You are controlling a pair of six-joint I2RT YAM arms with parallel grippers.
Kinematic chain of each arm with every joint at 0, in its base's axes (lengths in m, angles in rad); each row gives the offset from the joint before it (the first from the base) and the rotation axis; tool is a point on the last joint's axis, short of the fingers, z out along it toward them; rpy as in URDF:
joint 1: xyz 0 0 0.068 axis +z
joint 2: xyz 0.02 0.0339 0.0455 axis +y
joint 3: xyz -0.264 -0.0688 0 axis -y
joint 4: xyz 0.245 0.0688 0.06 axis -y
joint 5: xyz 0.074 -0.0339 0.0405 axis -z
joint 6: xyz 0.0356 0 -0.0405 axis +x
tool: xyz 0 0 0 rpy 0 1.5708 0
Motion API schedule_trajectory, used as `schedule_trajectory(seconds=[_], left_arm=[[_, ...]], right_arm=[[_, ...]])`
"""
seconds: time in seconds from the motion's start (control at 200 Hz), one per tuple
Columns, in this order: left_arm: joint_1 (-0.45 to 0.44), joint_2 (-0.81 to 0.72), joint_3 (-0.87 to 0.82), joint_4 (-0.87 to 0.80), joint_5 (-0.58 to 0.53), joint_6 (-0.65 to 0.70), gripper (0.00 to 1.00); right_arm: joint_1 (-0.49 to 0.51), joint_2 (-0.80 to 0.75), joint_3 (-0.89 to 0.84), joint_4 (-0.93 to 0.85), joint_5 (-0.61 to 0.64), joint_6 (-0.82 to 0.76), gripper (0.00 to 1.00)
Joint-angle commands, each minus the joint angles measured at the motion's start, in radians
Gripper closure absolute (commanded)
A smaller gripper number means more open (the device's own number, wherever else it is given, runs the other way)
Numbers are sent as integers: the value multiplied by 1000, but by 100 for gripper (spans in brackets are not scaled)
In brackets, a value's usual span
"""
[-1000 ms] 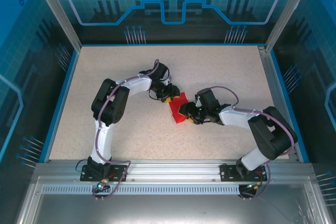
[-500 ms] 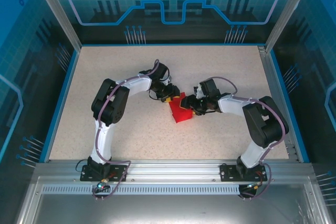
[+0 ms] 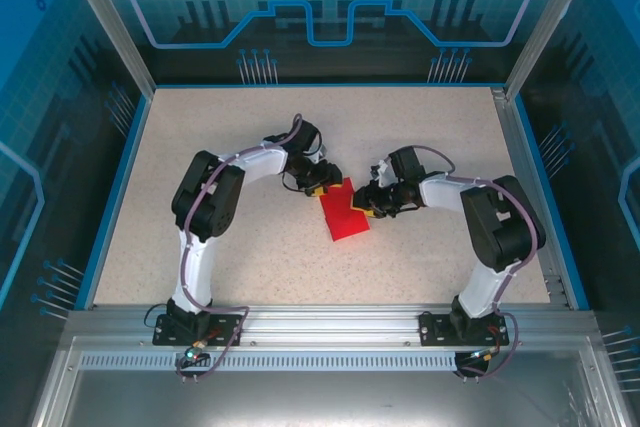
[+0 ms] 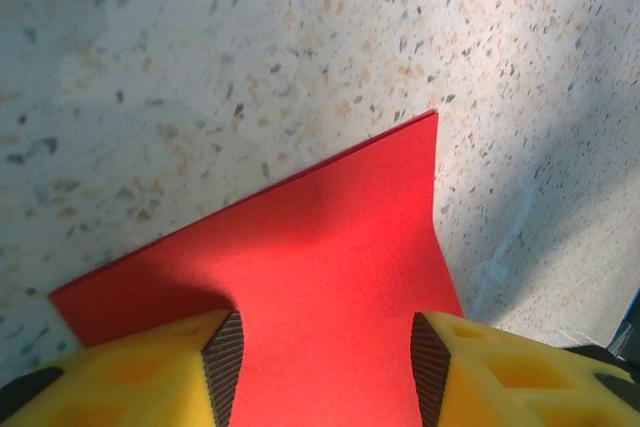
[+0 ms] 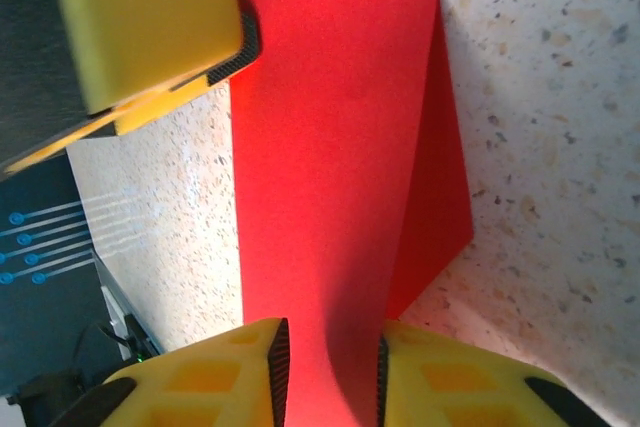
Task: Fold a paper plane with a square sheet of paper (pick it up from the middle)
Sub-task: Third fold the triangle at the center of the table.
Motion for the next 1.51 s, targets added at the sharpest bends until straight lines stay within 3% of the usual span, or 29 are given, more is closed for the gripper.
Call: schedule_trajectory(seconds=[0.0, 0.195, 0.36, 0.595, 0.85, 1.045, 1.19, 1.32, 1.416, 1.501], left_arm=[[1, -100, -30, -4, -3, 36, 46], [-4, -244, -128, 51, -14, 47, 43], [-48, -312, -216, 62, 7, 49, 44], [-171, -283, -252, 44, -19, 50, 58], [-185, -231, -316, 60, -30, -1, 70], [-189, -203, -348, 72, -40, -9, 72], [-189, -224, -360, 66, -58, 1, 69], [-195, -283, -369, 77, -66, 24, 58], [-226, -328, -363, 62, -109, 69, 48], [-278, -362, -351, 35, -188, 114, 46]], right_arm=[[-14, 29, 24, -30, -19, 1, 75], [-11, 74, 1, 54, -65, 60, 83], [-3, 62, -29, 49, -20, 84, 85], [26, 59, -47, 67, 1, 127, 83], [24, 39, -43, 41, -5, 112, 76], [20, 37, -40, 38, -22, 103, 73], [16, 39, -24, 19, -29, 89, 73], [12, 37, -16, 17, -47, 86, 79], [12, 36, -11, 7, -61, 86, 82], [10, 33, -10, -3, -73, 87, 83]])
